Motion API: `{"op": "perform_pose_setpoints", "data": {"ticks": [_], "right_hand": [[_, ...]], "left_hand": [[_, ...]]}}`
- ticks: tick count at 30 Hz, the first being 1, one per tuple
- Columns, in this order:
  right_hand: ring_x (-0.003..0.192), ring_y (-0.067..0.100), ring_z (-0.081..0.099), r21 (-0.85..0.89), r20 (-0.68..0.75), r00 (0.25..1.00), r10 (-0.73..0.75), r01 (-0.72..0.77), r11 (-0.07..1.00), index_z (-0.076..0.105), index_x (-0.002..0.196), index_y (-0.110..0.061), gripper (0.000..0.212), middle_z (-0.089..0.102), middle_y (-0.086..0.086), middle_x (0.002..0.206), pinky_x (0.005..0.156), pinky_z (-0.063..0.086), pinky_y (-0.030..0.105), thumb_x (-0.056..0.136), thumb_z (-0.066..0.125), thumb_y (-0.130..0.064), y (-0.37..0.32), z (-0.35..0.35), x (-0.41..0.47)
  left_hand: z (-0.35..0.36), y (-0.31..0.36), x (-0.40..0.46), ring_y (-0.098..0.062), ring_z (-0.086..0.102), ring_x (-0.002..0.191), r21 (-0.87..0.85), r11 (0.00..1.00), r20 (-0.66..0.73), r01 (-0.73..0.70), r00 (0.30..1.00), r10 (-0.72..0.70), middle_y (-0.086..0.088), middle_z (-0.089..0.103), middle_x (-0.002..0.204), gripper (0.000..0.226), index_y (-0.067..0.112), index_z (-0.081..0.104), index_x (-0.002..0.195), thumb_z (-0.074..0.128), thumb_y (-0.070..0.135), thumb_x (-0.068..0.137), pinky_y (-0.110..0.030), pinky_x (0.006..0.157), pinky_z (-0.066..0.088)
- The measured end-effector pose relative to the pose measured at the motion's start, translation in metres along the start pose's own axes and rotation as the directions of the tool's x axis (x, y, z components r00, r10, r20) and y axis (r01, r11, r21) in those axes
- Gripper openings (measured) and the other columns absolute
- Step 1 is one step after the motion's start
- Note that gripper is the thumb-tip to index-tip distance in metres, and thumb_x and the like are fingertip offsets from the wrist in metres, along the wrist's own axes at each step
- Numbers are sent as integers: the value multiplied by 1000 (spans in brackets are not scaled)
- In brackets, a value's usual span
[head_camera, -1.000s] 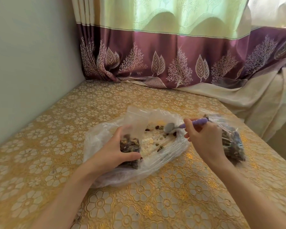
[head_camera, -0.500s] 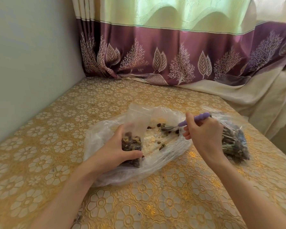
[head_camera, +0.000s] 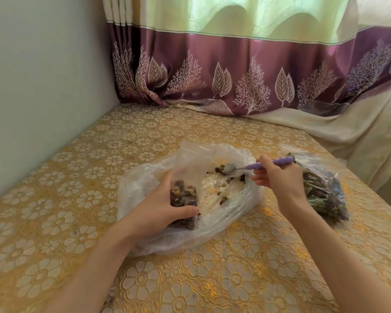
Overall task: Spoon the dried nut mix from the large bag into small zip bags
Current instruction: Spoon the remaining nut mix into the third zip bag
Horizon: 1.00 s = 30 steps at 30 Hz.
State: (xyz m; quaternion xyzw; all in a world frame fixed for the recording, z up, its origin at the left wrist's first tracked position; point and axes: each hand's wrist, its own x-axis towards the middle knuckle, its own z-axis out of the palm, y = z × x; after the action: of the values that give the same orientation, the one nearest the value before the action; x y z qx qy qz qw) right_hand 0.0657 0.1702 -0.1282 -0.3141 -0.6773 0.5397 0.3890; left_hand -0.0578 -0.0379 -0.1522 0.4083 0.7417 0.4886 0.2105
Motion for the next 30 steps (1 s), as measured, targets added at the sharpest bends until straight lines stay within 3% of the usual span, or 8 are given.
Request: {"op": "perform_pose_setpoints", "data": {"ticks": [3,6,15,18,23,30], "right_hand": [[63,20,61,127,57,995,80,-87,988,70,70,-6,27,73,14,75,54,52,21,92,56,-14,-3,-5,1],[58,15,62,165,120,989,89,-108,980,68,79,-1,21,74,9,74,48,50,17,92,56,-12,-6,-3,2],[60,21,63,186,271,960,66,-119,975,72,67,-6,28,69,29,86,52,52,21,92,58,-12,-9,23,-13],[60,21,64,246,299,948,110,-188,951,69,78,2,24,72,23,83,52,53,22,93,57,-12,-6,30,-17],[61,17,68,369,335,921,200,-324,871,64,91,5,23,73,14,79,56,56,22,95,54,-16,-4,29,-18],[59,13,65,435,272,955,118,-232,870,65,86,-1,22,73,7,71,57,55,19,95,54,-19,-15,14,-18]], "left_hand": [[0,0,0,6,50,99,1,1000,0,2,1000,-2,25,43,111,76,49,23,124,77,30,73,-8,75,38],[0,0,0,4,51,100,2,1000,1,5,1000,-5,23,45,113,76,48,24,124,77,30,73,-8,76,38],[0,2,-1,3,54,95,3,1000,-1,25,1000,-25,20,47,113,74,47,25,125,76,31,73,-3,64,41],[0,2,-1,2,55,93,10,1000,-9,26,1000,-25,16,50,115,74,42,28,128,76,30,73,-2,63,41],[0,4,-2,8,52,93,22,1000,-14,20,1000,-20,25,46,113,79,40,27,133,76,32,72,-2,65,39],[1,4,-2,12,54,89,-8,1000,-16,14,1000,-14,24,46,112,78,43,29,130,77,32,70,2,62,39]]}}
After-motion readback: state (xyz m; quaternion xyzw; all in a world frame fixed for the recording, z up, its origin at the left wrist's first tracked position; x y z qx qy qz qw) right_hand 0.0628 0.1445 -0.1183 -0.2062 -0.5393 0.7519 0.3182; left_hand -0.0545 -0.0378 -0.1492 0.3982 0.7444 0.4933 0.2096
